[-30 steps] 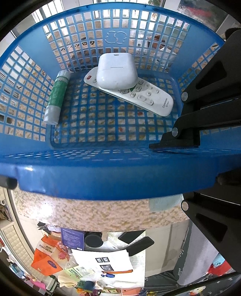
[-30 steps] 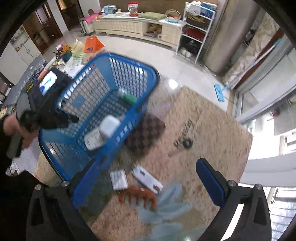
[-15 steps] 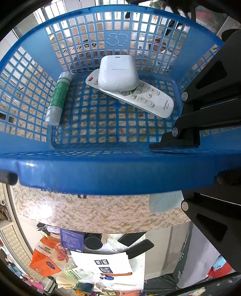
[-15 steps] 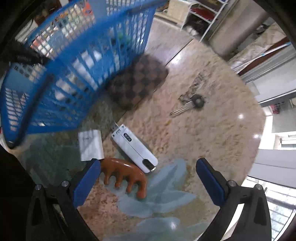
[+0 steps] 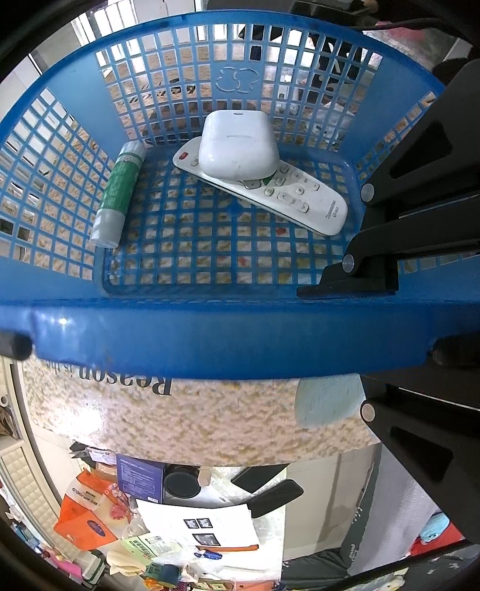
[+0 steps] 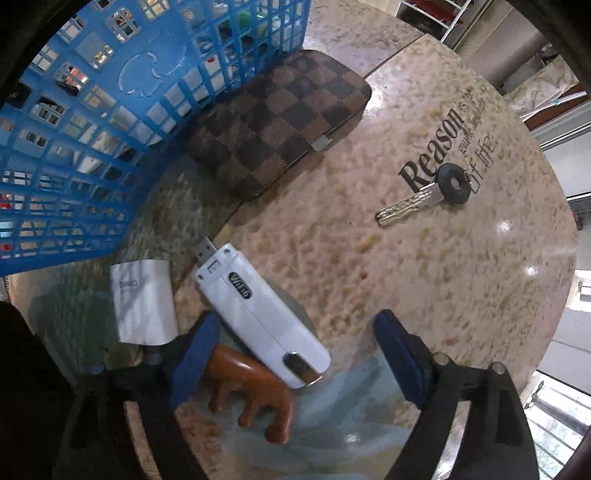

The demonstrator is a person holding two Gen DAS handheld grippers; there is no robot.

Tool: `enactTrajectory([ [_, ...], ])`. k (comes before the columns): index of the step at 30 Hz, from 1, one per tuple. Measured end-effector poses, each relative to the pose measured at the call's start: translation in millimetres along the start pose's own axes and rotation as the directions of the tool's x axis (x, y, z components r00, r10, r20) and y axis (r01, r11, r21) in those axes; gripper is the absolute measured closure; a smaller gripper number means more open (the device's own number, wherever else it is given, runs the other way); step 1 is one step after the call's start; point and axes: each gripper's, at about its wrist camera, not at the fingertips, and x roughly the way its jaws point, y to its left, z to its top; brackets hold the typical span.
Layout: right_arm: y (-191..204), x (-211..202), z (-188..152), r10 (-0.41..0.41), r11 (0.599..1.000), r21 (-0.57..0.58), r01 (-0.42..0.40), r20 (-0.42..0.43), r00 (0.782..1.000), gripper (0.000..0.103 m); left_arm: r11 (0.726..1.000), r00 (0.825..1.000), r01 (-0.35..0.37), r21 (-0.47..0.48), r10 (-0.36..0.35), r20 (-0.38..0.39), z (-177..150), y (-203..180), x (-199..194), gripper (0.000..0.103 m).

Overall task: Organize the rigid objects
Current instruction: 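Move the right gripper to the white USB dongle and grasp it, then carry the dongle into the basket and open the right gripper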

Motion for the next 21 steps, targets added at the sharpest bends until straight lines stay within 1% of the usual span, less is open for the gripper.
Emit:
enactTrajectory([
  [3, -4.3, 0.8, -0.3, -0.008, 1.0, -0.023, 0.008, 0.004, 1.0, 0.024, 1.0, 1.0, 0.002, -0.003, -0.002, -0.001, 0.3, 0.5, 0.4, 0.099],
  [4, -5.5, 1.0, -1.1, -0.007, 1.0, -0.026, 0.007, 0.007, 1.0, 0.028, 1.0, 1.0, 0.002, -0.004, -0.002, -0.001, 0.3, 0.7, 0.4, 0.1],
  [5, -5.1, 0.3, -3.2, -0.006, 1.0, -0.028, 0.007, 0.015, 1.0, 0.035, 1.0, 1.0, 0.001, -0.003, -0.001, -0.001, 0.3, 0.6, 0.6, 0.1],
  [6, -5.7, -1.6, -3.9, -0.005, 1.0, -0.03, 0.006, 0.023, 1.0, 0.039, 1.0, 1.0, 0.0, -0.003, 0.0, -0.001, 0.2, 0.7, 0.6, 0.099],
  [8, -3.3, -6.0, -6.2, -0.003, 1.0, -0.03, 0.005, 0.039, 0.999, 0.06, 1.0, 1.0, 0.001, -0.002, -0.001, -0.001, 0.6, 1.1, 0.8, 0.1],
  [10, -5.2, -8.4, -5.8, -0.001, 1.0, -0.023, 0.002, 0.044, 0.999, 0.069, 1.0, 1.0, 0.0, -0.002, 0.0, -0.001, 0.7, 0.5, 0.8, 0.1],
  [14, -9.1, -15.5, -4.7, 0.007, 1.0, -0.011, -0.006, 0.047, 0.999, 0.074, 1.0, 1.0, -0.003, 0.002, 0.003, -0.003, 0.9, -0.5, 1.8, 0.1],
  [16, -12.4, -16.2, -5.4, 0.023, 1.0, 0.006, -0.024, 0.048, 0.999, 0.074, 1.0, 1.0, -0.002, 0.003, 0.002, -0.003, 0.9, -1.3, 2.1, 0.1],
  [21, -10.1, -28.1, -14.0, 0.022, 0.999, 0.048, -0.025, 0.062, 0.998, 0.074, 1.0, 1.0, -0.006, 0.003, 0.006, -0.002, 1.6, -3.1, 2.9, 0.1],
])
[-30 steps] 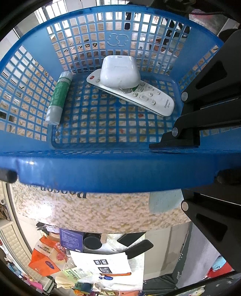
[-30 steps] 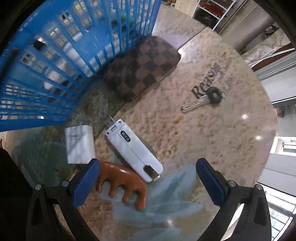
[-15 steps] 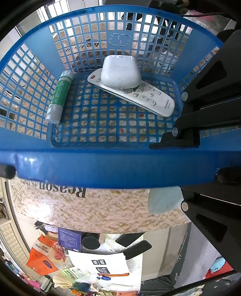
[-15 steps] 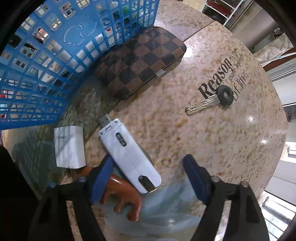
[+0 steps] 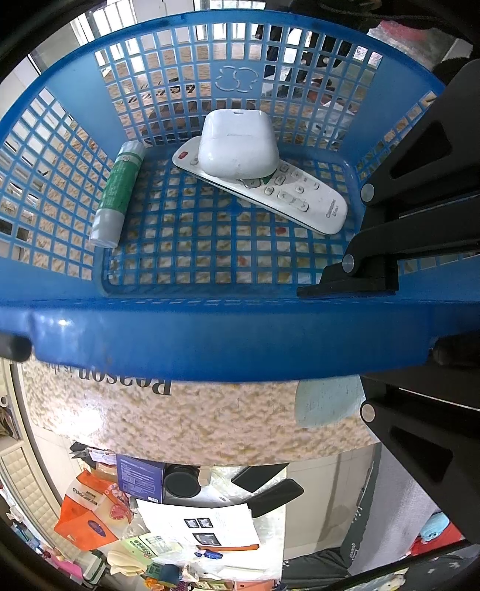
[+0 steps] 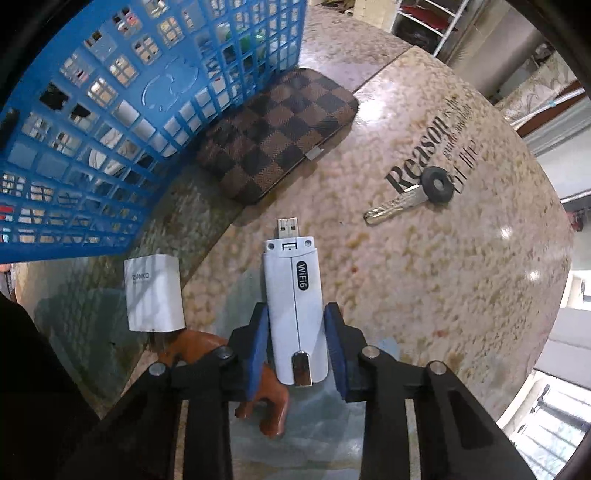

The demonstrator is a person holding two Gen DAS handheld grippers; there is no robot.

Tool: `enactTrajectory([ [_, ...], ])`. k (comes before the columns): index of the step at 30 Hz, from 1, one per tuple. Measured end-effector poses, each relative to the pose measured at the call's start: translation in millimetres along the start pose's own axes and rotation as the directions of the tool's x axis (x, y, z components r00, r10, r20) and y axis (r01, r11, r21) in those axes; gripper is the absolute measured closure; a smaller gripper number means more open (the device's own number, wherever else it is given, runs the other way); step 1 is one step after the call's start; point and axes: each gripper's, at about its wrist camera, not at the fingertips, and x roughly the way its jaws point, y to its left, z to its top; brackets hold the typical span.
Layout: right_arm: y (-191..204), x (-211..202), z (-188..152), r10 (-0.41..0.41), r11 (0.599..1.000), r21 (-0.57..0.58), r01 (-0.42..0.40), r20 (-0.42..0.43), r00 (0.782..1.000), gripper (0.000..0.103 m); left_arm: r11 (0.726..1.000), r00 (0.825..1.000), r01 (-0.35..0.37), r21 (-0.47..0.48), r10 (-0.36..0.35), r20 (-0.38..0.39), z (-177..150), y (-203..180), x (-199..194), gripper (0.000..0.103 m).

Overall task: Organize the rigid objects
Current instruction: 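Carry the dongle into the basket and open the right gripper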

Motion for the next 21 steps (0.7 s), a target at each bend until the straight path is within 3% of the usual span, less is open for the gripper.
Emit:
enactTrajectory([
  [8, -11.3, -40.4, -10.9, -0.028, 0.999, 0.04, 0.027, 0.036, 0.999, 0.074, 1.0, 1.0, -0.016, 0.019, 0.016, -0.002, 0.1, -6.1, -0.8, 0.099],
  [15, -11.2, -108.5, -8.3, -0.074, 0.996, 0.065, 0.067, 0.118, 0.99, 0.074, 0.999, 1.0, -0.017, 0.028, 0.018, -0.007, 1.4, -10.2, 0.0, 0.1],
  [21, 16.0, -165.9, 5.0, -0.09, 0.996, 0.029, 0.085, 0.21, 0.974, 0.074, 0.999, 1.0, -0.015, 0.033, 0.016, -0.007, 1.4, -10.8, 0.2, 0.1],
])
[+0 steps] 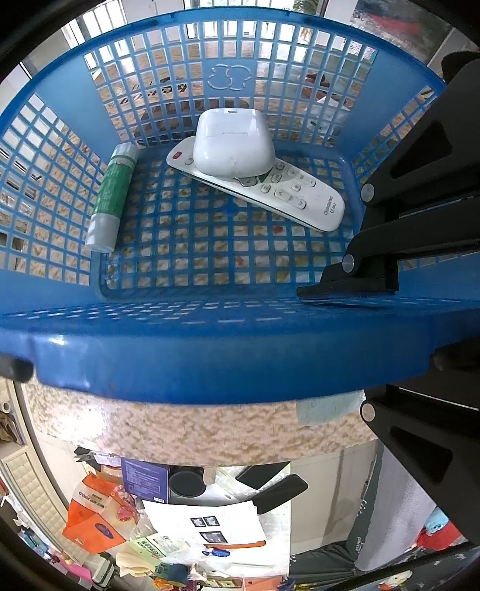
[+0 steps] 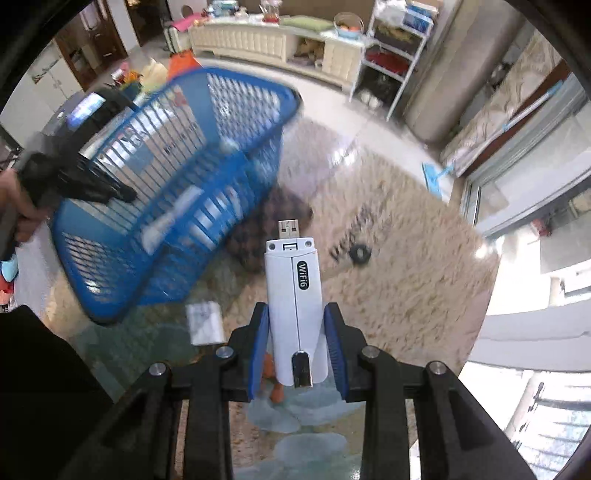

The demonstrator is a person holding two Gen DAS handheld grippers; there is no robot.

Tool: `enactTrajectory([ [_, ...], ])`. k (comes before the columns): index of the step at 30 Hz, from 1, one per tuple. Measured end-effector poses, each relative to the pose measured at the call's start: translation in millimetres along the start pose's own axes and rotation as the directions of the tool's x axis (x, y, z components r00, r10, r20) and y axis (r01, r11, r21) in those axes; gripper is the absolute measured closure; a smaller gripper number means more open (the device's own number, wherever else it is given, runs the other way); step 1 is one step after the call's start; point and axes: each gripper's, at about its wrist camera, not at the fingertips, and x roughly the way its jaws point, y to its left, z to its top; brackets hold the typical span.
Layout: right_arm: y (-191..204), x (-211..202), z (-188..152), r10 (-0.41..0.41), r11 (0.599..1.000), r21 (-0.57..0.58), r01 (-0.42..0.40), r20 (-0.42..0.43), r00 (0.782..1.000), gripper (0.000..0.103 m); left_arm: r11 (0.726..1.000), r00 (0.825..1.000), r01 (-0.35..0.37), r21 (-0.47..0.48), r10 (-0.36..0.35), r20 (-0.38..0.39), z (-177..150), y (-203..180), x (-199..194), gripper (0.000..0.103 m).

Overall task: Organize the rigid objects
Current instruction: 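Carry the dongle into the basket and open the right gripper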

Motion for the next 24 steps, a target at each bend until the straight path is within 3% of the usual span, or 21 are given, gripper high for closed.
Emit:
enactTrajectory([
  [3, 22.4, -20.8, 12.6, 0.025, 0.998, -0.055, -0.024, 0.03, 0.999, 0.074, 1.0, 1.0, -0.006, 0.004, 0.006, -0.001, 0.1, -1.5, 0.4, 0.1],
  [8, 58.5, -14.2, 29.6, 0.067, 0.988, -0.143, -0.063, 0.028, 0.997, 0.074, 1.0, 1.0, -0.01, 0.004, 0.01, -0.001, 0.3, -4.7, 1.0, 0.1],
  [14, 96.0, 13.1, 40.2, 0.131, 0.965, -0.227, -0.135, -0.034, 0.991, 0.074, 1.0, 1.0, -0.017, 0.006, 0.017, -0.006, 1.7, -5.1, 1.6, 0.1],
  [24, 127.0, 48.2, 50.0, 0.109, 0.945, -0.294, -0.143, -0.131, 0.985, 0.074, 1.0, 1.0, -0.016, 0.006, 0.016, -0.006, 1.7, -5.2, 1.7, 0.1],
])
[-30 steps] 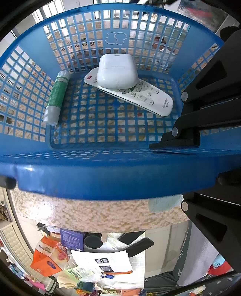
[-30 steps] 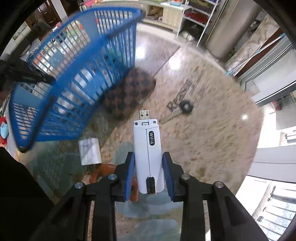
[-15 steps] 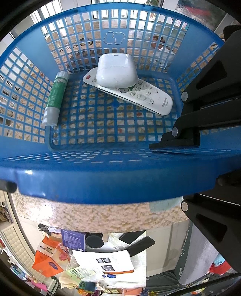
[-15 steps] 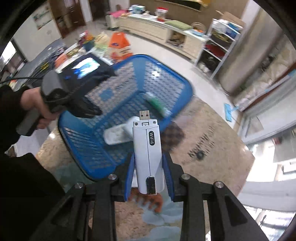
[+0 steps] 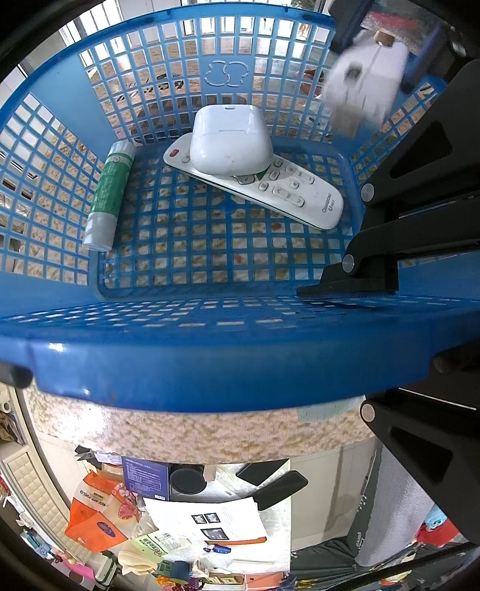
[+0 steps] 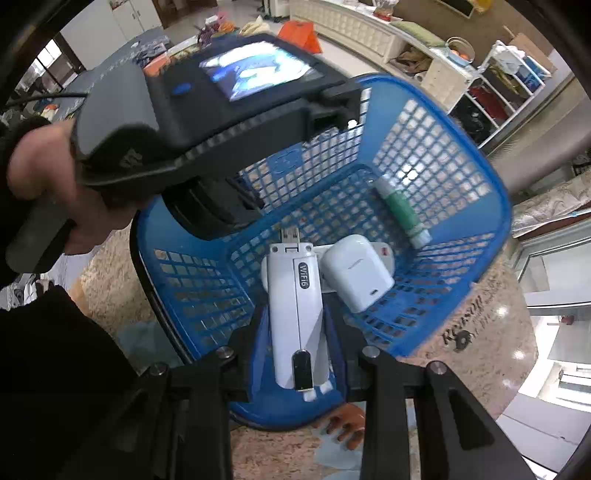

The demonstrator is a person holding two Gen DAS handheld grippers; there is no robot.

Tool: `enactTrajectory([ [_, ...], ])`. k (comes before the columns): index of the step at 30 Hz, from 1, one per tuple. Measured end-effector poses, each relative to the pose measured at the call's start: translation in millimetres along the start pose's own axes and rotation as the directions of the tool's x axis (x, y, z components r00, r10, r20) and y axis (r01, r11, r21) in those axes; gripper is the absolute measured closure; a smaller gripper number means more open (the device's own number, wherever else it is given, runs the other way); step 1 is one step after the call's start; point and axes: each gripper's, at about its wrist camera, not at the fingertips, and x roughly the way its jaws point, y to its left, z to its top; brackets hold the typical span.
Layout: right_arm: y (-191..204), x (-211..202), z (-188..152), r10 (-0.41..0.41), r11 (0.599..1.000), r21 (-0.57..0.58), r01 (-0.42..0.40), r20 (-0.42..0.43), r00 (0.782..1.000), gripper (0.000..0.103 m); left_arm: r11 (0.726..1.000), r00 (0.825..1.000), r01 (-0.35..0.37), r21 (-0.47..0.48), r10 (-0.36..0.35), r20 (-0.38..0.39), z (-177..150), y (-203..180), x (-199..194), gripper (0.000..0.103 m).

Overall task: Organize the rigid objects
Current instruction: 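Carry the dongle into the basket and open the right gripper, then move the right gripper to the brown wooden massager and grasp it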

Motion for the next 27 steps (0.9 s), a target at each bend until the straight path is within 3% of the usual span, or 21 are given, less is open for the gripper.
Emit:
enactTrajectory([
  [2, 5.0, 6.9, 1.9, -0.004, 1.0, -0.018, 0.003, -0.016, 1.0, 0.076, 1.0, 1.0, -0.001, 0.0, 0.001, 0.0, 0.0, 0.0, 0.0, 0.1],
  [4, 9.6, 16.3, 3.8, 0.0, 1.0, -0.027, -0.001, -0.033, 0.999, 0.089, 1.0, 1.0, 0.001, 0.001, -0.001, -0.001, 0.2, 0.1, 0.6, 0.1],
  [16, 7.0, 16.8, -3.9, 0.024, 1.0, 0.015, -0.024, -0.021, 0.999, 0.086, 1.0, 1.0, 0.004, 0.001, -0.004, -0.001, -0.7, 0.7, 1.7, 0.1],
  [18, 2.8, 8.4, -7.3, 0.033, 0.998, 0.049, -0.032, -0.011, 0.999, 0.074, 1.0, 1.0, 0.005, 0.001, -0.005, -0.001, -0.5, 0.9, 1.4, 0.1],
  [19, -0.2, 3.0, -10.0, 0.045, 0.997, 0.068, -0.045, 0.004, 0.999, 0.061, 1.0, 1.0, 0.004, 0.001, -0.004, 0.0, -0.8, 1.0, 1.4, 0.1],
  [20, -3.2, -4.7, -13.1, 0.055, 0.994, 0.088, -0.057, 0.02, 0.998, 0.054, 1.0, 1.0, 0.005, 0.001, -0.005, 0.0, -0.5, 0.8, 1.4, 0.1],
  [24, -22.1, -34.9, -28.4, 0.081, 0.979, 0.183, -0.095, 0.085, 0.993, 0.041, 1.0, 1.0, 0.003, 0.003, -0.003, -0.001, -0.7, 1.3, 1.5, 0.1],
  [26, -37.8, -52.0, -39.9, 0.106, 0.958, 0.25, -0.137, 0.132, 0.986, 0.014, 1.0, 1.0, 0.003, 0.002, -0.003, -0.001, -0.6, 1.3, 1.6, 0.1],
  [27, -43.6, -58.7, -44.9, 0.109, 0.951, 0.272, -0.147, 0.151, 0.983, 0.009, 1.0, 1.0, 0.002, 0.002, -0.002, -0.001, -0.6, 1.1, 1.6, 0.1],
])
